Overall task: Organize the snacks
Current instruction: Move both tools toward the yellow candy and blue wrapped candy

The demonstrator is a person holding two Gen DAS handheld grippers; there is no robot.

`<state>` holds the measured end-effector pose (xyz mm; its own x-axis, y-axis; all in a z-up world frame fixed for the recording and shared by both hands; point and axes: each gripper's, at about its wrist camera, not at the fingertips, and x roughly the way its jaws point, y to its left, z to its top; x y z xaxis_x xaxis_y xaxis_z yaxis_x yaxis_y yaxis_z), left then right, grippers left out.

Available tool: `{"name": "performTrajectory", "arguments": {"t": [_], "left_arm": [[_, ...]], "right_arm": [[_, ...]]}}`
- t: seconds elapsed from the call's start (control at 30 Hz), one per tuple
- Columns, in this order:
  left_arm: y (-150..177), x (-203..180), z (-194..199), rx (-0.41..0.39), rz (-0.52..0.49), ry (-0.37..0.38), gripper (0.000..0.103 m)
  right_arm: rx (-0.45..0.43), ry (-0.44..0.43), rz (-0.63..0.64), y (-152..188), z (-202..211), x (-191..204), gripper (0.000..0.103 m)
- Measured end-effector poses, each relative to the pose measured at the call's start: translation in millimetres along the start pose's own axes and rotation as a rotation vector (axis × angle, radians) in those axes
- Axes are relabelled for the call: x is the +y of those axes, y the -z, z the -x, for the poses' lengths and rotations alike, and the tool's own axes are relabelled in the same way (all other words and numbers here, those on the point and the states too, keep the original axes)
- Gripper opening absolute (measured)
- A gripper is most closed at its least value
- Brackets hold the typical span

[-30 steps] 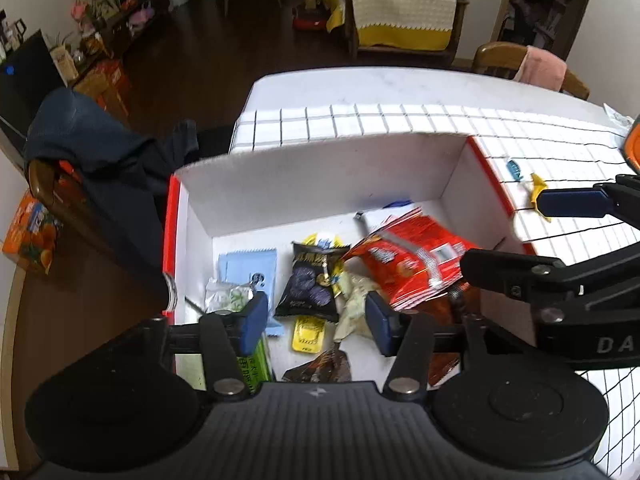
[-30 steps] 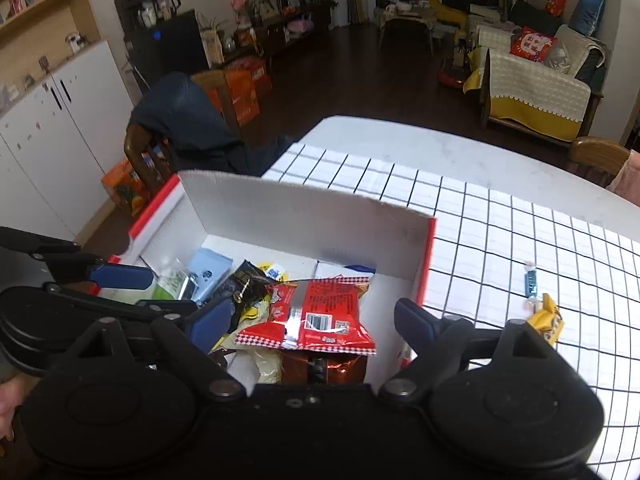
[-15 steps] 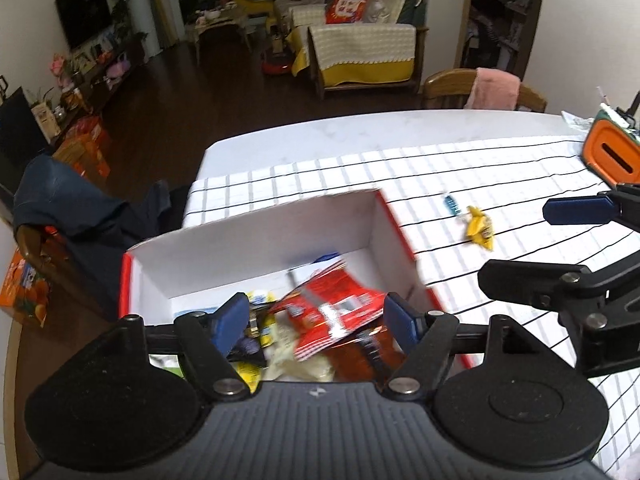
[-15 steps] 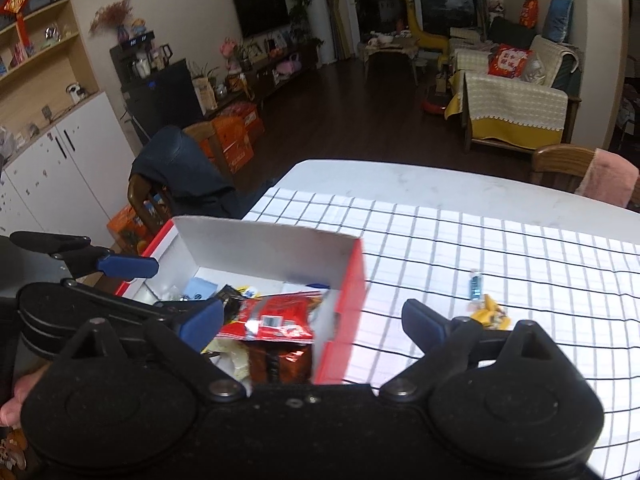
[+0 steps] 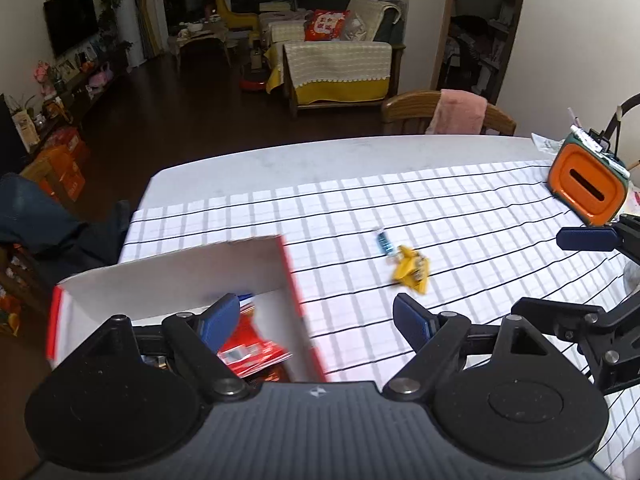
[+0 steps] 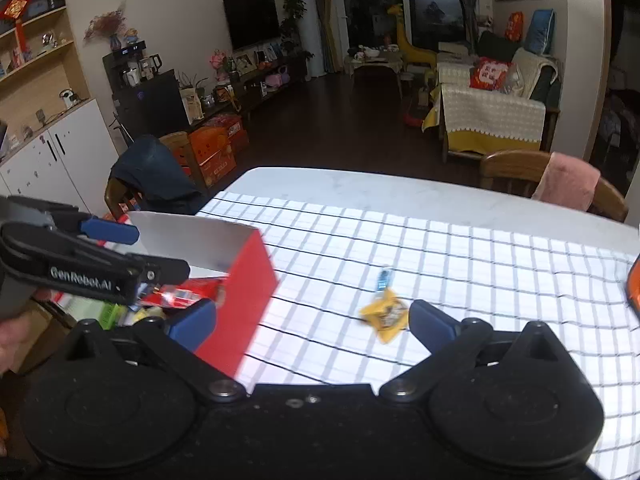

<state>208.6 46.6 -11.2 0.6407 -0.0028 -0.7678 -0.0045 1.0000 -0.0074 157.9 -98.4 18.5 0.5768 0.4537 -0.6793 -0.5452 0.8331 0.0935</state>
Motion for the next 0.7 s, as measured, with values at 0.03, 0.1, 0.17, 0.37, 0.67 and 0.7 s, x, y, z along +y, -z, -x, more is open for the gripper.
{"name": "performTrajectory", "arguments": {"t": [0.03, 0.1, 0.17, 0.37, 0.67, 0.7], "left_arm": [[-4, -7, -5, 0.003, -0.002, -0.001, 0.084], [-12, -19, -17, 0.014, 0.002, 0.004, 0.084], [-20, -30, -31, 0.028, 0.013, 0.009, 0.084], [-40, -57, -75, 0.084, 0.051, 0.001, 0.084], [-58, -67, -143, 0.22, 0.15, -0.049, 0.084], [-59, -66, -149, 0.234, 0.164, -0.052, 0.084]], "right_arm": [[-0.002, -0.003, 0.009, 0, 1, -7, 0.103], [-0.002, -0.004, 0.043, 3, 2, -22, 0.103], [0.001, 0.005, 0.096, 4, -1, -32, 0.103], [0.043, -0.049, 0.207, 10, -21, -54, 0.103], [0.14, -0.117, 0.278, 23, -86, -78, 0.1], [0.15, -0.123, 0.278, 23, -95, -81, 0.099]]}}
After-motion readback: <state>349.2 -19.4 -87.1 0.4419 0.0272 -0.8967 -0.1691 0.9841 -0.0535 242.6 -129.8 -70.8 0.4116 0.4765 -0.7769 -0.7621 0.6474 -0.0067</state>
